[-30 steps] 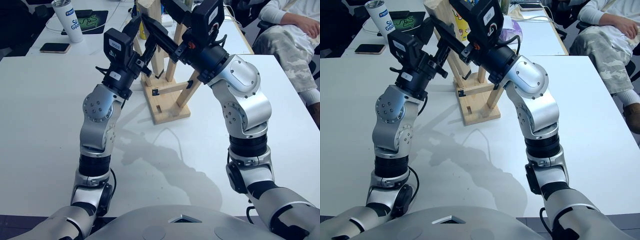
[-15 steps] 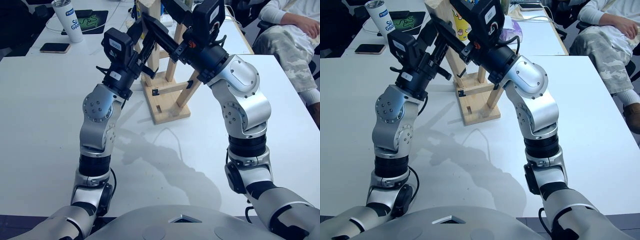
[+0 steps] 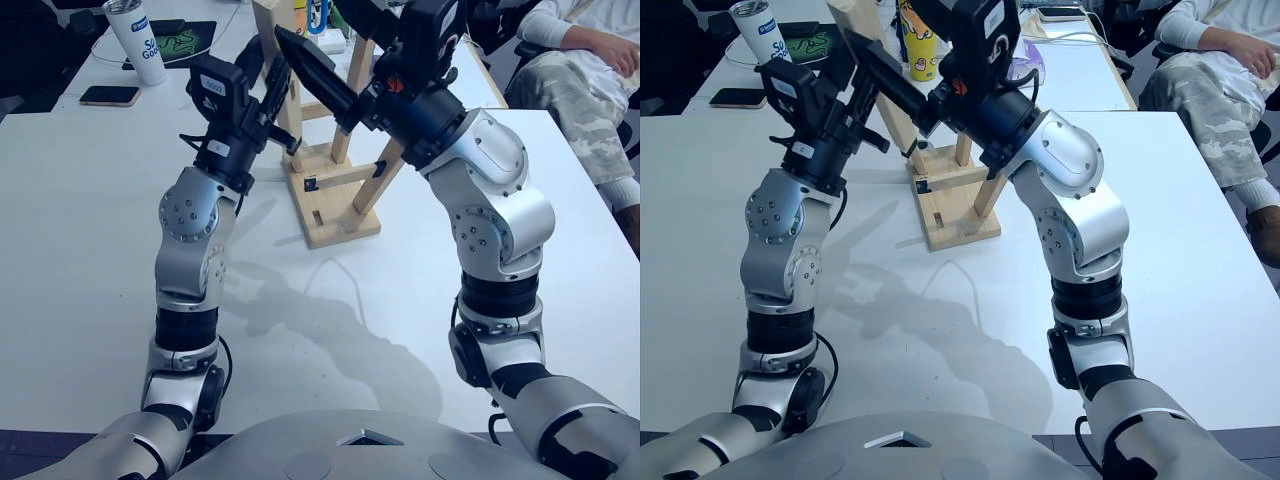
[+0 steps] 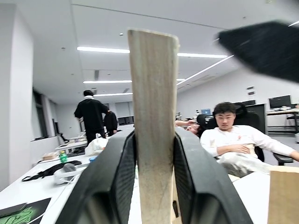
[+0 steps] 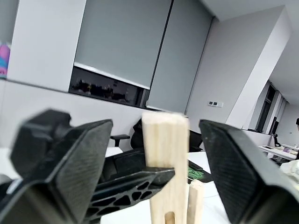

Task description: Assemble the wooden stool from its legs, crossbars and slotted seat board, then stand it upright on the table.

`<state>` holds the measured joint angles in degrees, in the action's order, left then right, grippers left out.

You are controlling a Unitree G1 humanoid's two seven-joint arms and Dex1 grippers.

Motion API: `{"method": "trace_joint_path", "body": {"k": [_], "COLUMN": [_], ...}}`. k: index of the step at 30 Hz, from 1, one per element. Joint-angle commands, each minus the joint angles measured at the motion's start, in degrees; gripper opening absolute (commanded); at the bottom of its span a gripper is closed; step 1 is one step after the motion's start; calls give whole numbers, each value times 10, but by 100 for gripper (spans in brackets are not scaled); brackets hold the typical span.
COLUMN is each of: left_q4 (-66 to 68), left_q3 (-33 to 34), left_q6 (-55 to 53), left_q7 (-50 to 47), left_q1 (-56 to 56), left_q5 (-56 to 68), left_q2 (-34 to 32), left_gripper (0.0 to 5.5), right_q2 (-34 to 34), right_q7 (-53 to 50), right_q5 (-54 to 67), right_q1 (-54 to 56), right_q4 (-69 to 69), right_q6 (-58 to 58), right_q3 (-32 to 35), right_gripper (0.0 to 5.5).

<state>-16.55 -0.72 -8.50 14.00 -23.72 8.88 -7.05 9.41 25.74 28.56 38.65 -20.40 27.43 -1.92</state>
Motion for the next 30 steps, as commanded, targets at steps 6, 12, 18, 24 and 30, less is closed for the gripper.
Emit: {"method": "trace_joint_path", "body": {"k": [6,12,18,24,30], "left_q4": [3,-2,-8,-9,-5], "left_q3": [31,40,41,41,41], "left_q6": [-3,-6,-10,-9,-7], "left_q7": [-38,-53,-62,-65,-64], "left_q1": [-7,1,4,7,6], "left_q5": [-4,-10,-11,-8,-7], "left_q2": [-1,-5,-3,0,1], "left_gripper": [104,104,104,104,104], "right_q2": [46,26,27,35,47], "right_q7": [-157,-216,-247,-243,-231], "right_q5": [-19,91,139,130,107], "right_q1": [47,-31,-79,-111,-130], "right_q4": [112,26,-10,-25,-26], "right_q6": [78,243,326,338,317], "right_q3": [136,204,216,189,160], "right_gripper": [340,340,340,340,299]}}
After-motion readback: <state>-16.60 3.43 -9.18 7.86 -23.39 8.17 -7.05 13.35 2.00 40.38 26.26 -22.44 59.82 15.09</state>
